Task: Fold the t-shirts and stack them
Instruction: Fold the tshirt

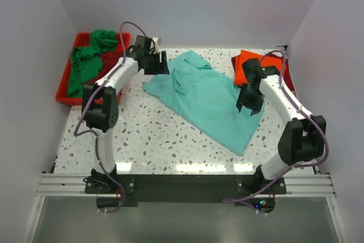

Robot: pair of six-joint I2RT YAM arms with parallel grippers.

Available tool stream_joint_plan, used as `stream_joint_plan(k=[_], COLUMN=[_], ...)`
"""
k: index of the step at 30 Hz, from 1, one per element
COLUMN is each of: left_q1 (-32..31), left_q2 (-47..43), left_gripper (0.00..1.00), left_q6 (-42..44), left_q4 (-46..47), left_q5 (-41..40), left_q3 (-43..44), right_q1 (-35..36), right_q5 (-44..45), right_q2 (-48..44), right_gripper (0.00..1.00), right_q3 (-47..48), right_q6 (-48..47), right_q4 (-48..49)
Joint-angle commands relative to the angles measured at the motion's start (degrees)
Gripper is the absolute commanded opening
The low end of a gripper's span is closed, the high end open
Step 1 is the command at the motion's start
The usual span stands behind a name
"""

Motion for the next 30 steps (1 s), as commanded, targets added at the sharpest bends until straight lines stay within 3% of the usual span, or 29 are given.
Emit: stream_joint_plan(k=[1, 7, 18, 30], left_q1=[1.53, 3.55, 6.28, 7.07], left_q2=[-7.01, -10.71, -5.71, -1.93], left_gripper=[0.65, 0.58, 0.56, 0.43], left_q6=[1.43, 0.29, -0.59, -3.58], left_q4=[-0.72, 0.43, 4.54, 9.57], left_q5=[-5.86, -7.18, -4.99, -2.17], left_q3=[-9.46, -17.59, -19.09, -20.41], right_q1=[4.14, 9.16, 9.16, 9.16], right_q5=[-4.68, -8.63, -8.37, -8.90], right_q2=[0.46, 3.37, 7.67, 12.33], right_gripper=[0.52, 0.52, 0.51, 0.49], right_q3=[-1.50, -8.44, -11.35, -13.46], right_q6=[-1.45, 1.98, 0.75, 0.14], right_q4=[3.05, 8.94, 10.71, 12.21])
